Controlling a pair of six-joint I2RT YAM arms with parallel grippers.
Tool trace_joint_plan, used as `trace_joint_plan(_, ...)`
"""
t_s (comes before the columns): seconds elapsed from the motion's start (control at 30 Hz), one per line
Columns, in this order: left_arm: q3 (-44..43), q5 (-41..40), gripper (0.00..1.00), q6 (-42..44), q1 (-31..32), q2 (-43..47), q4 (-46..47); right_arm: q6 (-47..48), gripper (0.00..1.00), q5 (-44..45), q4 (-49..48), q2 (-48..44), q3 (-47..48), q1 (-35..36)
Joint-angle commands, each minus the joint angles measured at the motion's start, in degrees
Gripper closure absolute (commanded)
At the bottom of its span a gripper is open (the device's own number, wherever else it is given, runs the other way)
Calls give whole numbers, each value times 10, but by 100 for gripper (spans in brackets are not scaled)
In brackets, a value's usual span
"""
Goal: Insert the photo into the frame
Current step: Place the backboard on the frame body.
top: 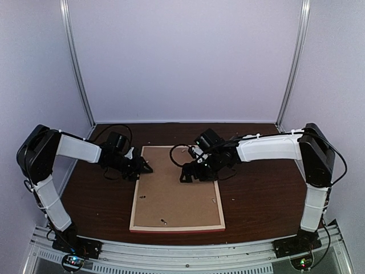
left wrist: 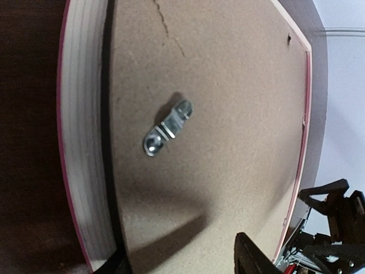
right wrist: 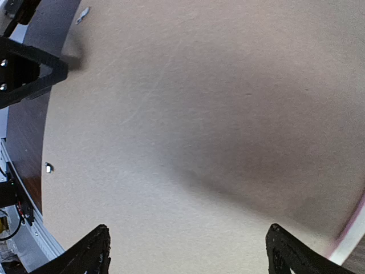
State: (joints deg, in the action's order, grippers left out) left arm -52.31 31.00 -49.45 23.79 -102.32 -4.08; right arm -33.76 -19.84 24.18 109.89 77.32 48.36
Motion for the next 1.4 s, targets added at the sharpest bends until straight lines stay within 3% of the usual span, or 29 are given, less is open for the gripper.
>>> trace_joint_plan(0.0, -25, -2, 45, 35, 9, -8, -39, 18, 5, 75, 52, -33, 7, -33)
trace_joint_plan(0.13, -41, -16, 44, 55, 15, -16, -66, 29, 4, 105, 68, -43, -5, -63)
trace_joint_plan(0.43, -65, -39, 41, 81, 26, -28, -104, 39, 4, 79, 37, -29, -36, -109)
trace_joint_plan(1.37, -140, -142, 36, 149, 57, -24, -240, 28, 5, 36, -11, -6, -65, -113)
